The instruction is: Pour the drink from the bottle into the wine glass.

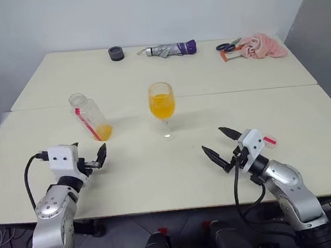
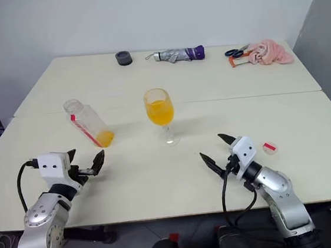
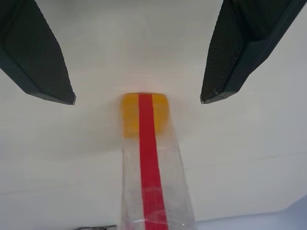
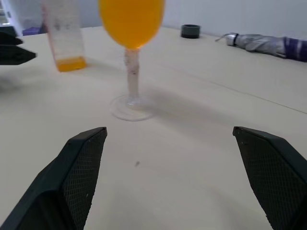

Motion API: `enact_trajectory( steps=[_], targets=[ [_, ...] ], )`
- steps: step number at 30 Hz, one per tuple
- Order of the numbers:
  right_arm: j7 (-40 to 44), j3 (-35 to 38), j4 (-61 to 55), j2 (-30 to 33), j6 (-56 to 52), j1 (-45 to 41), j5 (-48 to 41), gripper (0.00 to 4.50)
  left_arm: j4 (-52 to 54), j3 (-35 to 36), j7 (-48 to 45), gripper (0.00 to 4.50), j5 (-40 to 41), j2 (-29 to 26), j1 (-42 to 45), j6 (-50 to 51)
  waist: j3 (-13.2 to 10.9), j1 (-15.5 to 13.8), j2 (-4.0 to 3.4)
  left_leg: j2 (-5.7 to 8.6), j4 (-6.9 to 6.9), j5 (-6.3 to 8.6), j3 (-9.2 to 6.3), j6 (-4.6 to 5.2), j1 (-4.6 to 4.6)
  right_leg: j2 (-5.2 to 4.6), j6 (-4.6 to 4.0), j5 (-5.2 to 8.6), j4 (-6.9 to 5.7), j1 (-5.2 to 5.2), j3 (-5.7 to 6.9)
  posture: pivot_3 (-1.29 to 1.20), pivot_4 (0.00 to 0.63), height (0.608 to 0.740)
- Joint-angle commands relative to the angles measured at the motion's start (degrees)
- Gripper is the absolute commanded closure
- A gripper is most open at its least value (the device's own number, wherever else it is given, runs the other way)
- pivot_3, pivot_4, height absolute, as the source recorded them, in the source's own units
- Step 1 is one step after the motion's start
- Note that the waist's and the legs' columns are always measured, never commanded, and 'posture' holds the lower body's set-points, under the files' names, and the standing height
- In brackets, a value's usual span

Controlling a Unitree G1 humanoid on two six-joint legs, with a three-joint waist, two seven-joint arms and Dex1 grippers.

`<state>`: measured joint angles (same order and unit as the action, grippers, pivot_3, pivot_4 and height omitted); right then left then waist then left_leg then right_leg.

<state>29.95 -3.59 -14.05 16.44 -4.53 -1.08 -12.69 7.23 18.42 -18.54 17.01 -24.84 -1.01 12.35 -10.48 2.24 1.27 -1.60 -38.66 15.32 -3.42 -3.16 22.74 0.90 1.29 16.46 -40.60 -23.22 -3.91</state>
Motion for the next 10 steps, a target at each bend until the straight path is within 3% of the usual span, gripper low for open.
enact_trajectory(
  steps=[1, 10],
  targets=[
    [-7.8, 3.7, 0.1, -3.9, 2.7, 1.6, 1.4, 0.00, 5.1, 1.1, 2.0, 0.04, -0.2, 2.0, -3.4, -1.0, 0.0, 0.0, 0.00, -0.01, 0.03, 0.00, 0.06, 0.00, -0.03, 0.00, 0.00, 0.00, 0.00, 0.00, -0.04, 0.00, 0.150, 0.740],
    [-11.0, 3.2, 3.5, -6.4, 4.8, 0.8, 3.8, 0.00, 6.0, 0.6, 2.4, 0.04, -1.8, 4.1, -5.2, -4.7, 0.0, 0.0, 0.01, 0.04, 0.50, -0.03, 0.28, -0.04, -0.22, 0.04, 0.07, 0.04, 0.31, 0.01, -0.18, 0.00, 0.150, 0.740]
  ],
)
